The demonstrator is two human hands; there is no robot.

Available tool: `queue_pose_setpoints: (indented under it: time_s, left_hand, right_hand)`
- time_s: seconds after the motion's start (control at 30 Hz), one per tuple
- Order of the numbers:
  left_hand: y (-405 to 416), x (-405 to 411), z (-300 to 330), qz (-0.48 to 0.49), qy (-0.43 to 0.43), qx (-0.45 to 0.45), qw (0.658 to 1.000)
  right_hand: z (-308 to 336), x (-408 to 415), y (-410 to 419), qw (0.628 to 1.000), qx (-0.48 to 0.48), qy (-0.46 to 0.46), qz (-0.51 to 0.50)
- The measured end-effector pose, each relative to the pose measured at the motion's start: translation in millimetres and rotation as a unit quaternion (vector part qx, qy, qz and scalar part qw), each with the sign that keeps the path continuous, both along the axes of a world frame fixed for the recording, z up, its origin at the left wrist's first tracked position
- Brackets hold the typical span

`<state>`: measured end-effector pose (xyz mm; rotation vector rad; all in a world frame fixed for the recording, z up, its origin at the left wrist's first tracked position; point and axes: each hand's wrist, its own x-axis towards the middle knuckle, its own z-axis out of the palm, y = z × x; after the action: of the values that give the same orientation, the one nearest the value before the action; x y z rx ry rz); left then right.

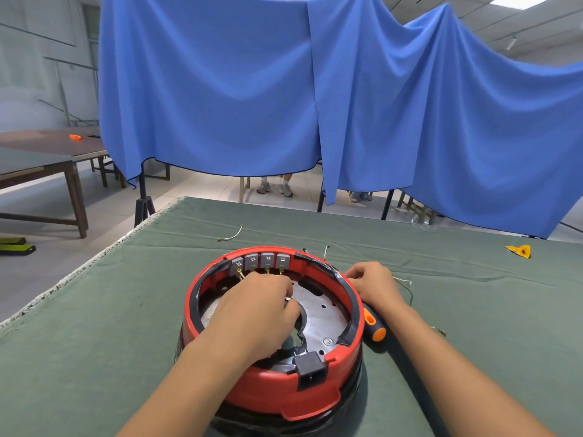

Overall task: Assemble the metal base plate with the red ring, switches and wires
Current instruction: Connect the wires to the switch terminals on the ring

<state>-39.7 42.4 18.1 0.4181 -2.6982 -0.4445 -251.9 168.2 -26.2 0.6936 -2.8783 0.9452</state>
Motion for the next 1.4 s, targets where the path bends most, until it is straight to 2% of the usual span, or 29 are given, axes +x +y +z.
queue_pose_setpoints:
  time_s: [0.13,0.3,0.5,0.67,0.73,0.83,0.97,1.07,1.17,1.4]
  left_hand:
    - [0.0,-0.7,1.2,-0.003,-0.006,0.003,1.0]
    - [0.5,-0.7,1.5,0.003,-0.016,-0.001,1.0]
    - [-0.6,-0.3,1.3,0.005,-0.02,0.0,1.0]
    - [-1.9,-2.8,0.8,0.01,0.015,0.007,1.0]
    - [-2.6,-2.9,1.0,0.015,0.05,-0.002,0.999]
    - [-2.6,-2.0,2.5,0.016,0.151,0.011,0.988]
    - [-5.9,-1.7,9.1,0.017,0.255,0.178,0.95]
    - [-12.6,-1.2,13.4,0.035,0.265,0.342,0.901]
    - [-14.3,1.0,14.4,0.032,0.253,0.455,0.853]
    - [-15.3,3.6,17.1,0.018,0.256,0.527,0.81]
  right_hand:
    - [-10.2,-0.7,2.6,0.989,-0.146,-0.005,-0.03]
    - [-9.3,1.4,2.3,0.968,-0.249,0.022,-0.018]
    - [18.9,12.6,5.2,0.895,-0.446,0.012,-0.021]
    - [54.2,34.2,7.2,0.862,-0.506,0.006,0.032]
    - [63.9,49.6,0.5,0.856,-0.511,-0.005,0.08]
    - [67.7,76.5,-14.1,0.868,-0.473,-0.01,0.148]
    - [61.9,110.9,-31.9,0.882,-0.408,0.0,0.235]
    - [58.2,127.2,-38.4,0.878,-0.383,0.002,0.286]
    - [57.7,131.1,-38.8,0.882,-0.363,0.004,0.299]
    - [56.7,133.6,-38.8,0.892,-0.328,0.034,0.31]
